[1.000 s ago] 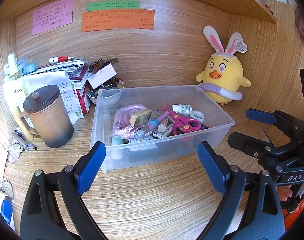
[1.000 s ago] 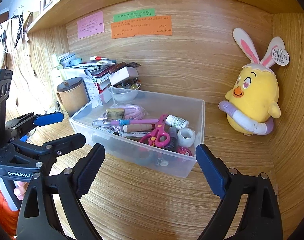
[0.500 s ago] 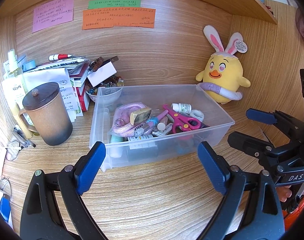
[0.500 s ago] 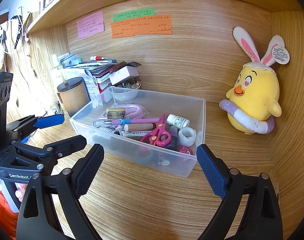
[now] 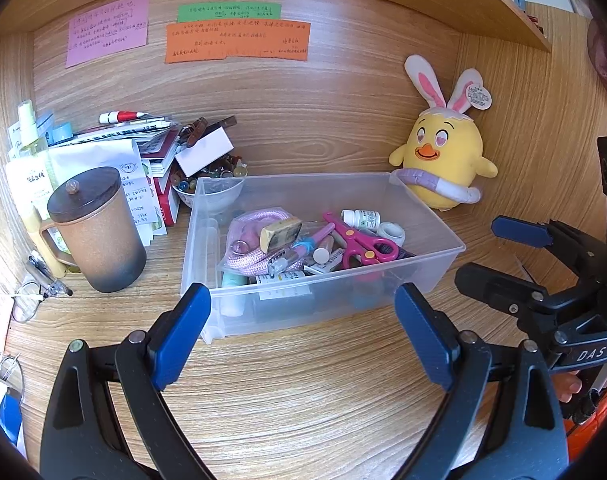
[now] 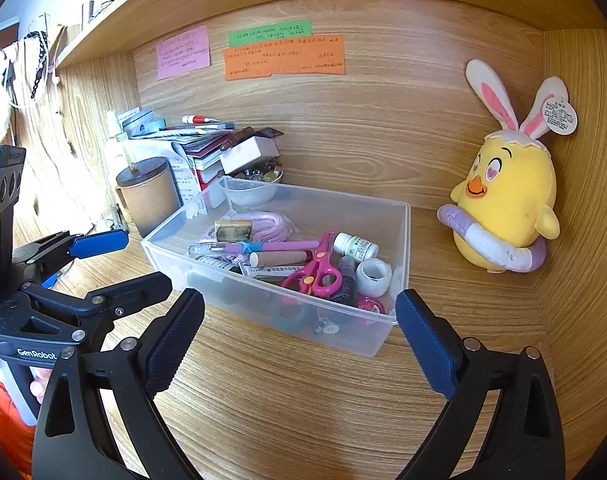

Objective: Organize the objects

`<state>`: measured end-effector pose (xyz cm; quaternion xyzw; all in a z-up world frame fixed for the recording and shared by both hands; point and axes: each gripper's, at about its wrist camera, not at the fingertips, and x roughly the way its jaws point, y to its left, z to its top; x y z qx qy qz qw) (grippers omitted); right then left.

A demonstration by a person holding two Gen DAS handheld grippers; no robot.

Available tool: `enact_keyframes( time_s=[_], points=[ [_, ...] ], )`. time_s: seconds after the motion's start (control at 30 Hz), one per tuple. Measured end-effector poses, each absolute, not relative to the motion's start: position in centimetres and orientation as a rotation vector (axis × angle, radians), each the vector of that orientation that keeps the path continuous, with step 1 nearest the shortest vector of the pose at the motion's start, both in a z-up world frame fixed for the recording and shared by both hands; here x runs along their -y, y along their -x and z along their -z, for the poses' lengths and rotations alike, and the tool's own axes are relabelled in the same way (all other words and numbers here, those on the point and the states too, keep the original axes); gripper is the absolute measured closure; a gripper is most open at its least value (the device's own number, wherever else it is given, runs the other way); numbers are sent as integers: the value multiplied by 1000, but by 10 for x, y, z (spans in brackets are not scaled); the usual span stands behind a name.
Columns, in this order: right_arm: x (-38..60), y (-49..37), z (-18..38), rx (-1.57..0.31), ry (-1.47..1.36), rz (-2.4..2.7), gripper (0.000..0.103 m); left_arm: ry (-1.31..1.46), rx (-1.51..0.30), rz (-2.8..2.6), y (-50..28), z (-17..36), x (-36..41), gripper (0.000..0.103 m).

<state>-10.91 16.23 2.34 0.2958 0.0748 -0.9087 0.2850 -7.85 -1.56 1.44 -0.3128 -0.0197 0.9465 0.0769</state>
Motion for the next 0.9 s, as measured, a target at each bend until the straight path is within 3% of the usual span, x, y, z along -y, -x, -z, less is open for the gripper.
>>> enact_keyframes(
  time_s=[0.9],
  points=[
    [-162,109,-22,-205,-796,2430,6,934,68,-2824,76,-14,14,5]
  ],
)
